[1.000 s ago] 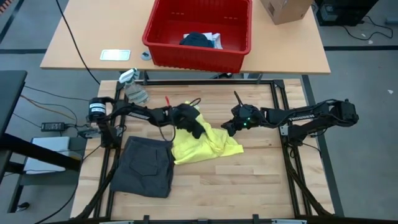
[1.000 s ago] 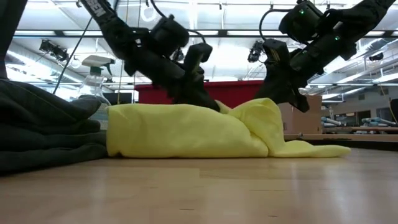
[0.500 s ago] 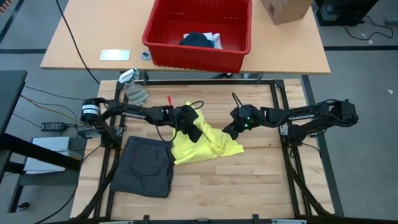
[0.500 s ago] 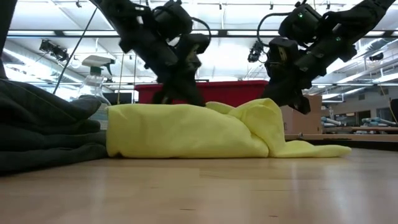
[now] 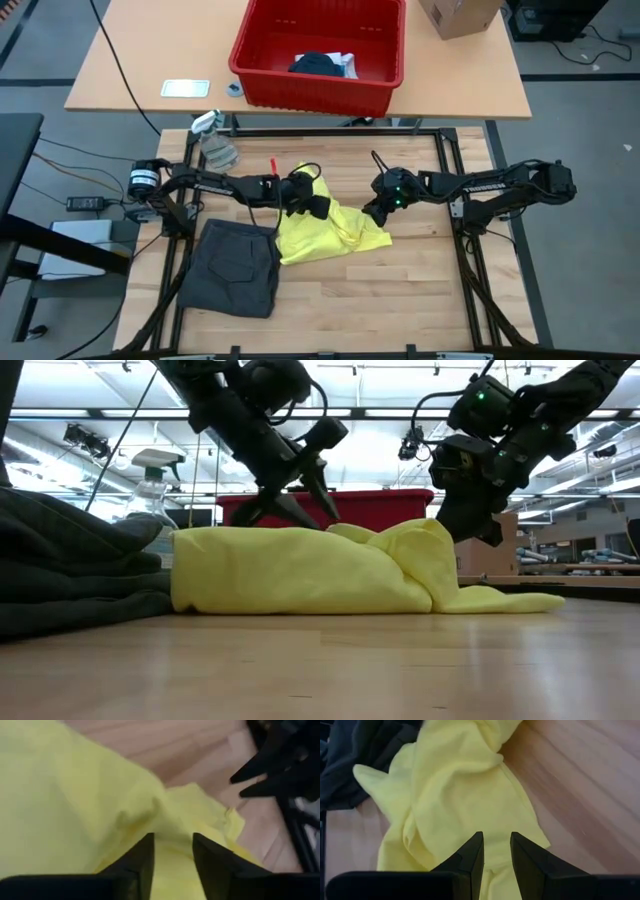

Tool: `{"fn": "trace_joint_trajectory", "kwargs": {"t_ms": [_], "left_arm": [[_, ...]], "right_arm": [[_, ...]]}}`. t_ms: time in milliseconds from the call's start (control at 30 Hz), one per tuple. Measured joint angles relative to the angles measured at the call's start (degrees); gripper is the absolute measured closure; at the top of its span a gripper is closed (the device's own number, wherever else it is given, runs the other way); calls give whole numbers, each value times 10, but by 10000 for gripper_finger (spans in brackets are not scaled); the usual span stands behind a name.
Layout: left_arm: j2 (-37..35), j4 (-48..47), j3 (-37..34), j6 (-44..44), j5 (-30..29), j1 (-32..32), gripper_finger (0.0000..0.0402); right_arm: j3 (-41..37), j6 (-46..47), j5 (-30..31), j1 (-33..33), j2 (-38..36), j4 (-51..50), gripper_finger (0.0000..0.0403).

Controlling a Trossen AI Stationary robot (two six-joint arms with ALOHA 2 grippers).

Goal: Fold Laundry from Bin
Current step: Fold the yellow shirt

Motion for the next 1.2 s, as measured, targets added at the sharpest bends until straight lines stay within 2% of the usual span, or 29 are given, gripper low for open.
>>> {"fn": "trace_joint_trajectory", "kwargs": {"t_ms": [167, 233, 333, 467, 633, 700, 767, 1000, 1200], "left_arm": [[16, 71, 0, 7, -23, 9, 216], [33, 116, 2, 14, -25, 14, 211], [69, 120, 4, 12, -24, 20, 213], [98, 108, 16, 14, -22, 27, 239], [110, 72, 24, 60, 10, 31, 323], [110, 70, 24, 75, 36, 37, 369], [109, 72, 24, 93, 59, 44, 390], [109, 176, 28, 186, 188, 83, 399], [109, 177, 119, 311, 312, 77, 400]], "right_arm": [[0, -18, -12, -14, 0, -4, 298], [0, -18, -24, -22, 0, -3, 298], [0, -18, -32, -34, 0, -7, 298], [0, -17, -32, -44, 0, -21, 298], [0, -9, -33, -51, 0, -32, 298], [0, -3, -30, -53, 0, -35, 298], [0, -3, -28, -57, 0, -34, 298], [0, 19, 7, -84, 0, -33, 298], [0, 34, 35, -110, -16, -43, 298]]}}
